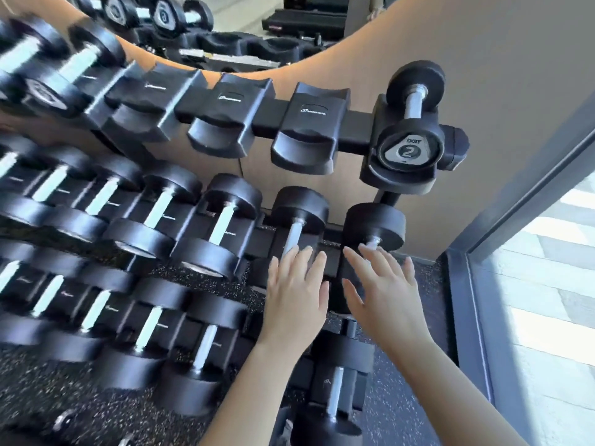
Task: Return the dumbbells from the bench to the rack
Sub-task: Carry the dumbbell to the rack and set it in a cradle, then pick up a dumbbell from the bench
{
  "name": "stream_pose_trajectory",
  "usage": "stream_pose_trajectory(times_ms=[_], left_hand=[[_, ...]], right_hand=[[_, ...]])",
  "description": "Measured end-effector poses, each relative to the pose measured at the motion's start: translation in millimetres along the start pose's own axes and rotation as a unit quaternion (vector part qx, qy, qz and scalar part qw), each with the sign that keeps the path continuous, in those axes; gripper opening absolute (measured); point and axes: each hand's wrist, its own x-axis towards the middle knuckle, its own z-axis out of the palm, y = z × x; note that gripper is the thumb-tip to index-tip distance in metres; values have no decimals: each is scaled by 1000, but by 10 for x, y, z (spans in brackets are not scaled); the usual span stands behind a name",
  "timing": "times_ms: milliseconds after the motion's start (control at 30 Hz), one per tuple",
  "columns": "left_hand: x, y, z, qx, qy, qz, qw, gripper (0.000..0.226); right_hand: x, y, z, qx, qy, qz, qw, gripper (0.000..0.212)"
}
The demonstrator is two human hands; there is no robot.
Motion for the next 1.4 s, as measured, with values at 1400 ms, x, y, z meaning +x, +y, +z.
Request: stream_pose_trajectory(times_ms=[1400], left_hand=[[-4522, 577, -2121, 244, 125, -541, 795, 44]], right_hand=[[-2777, -2625, -864, 252, -104, -511, 815, 41]])
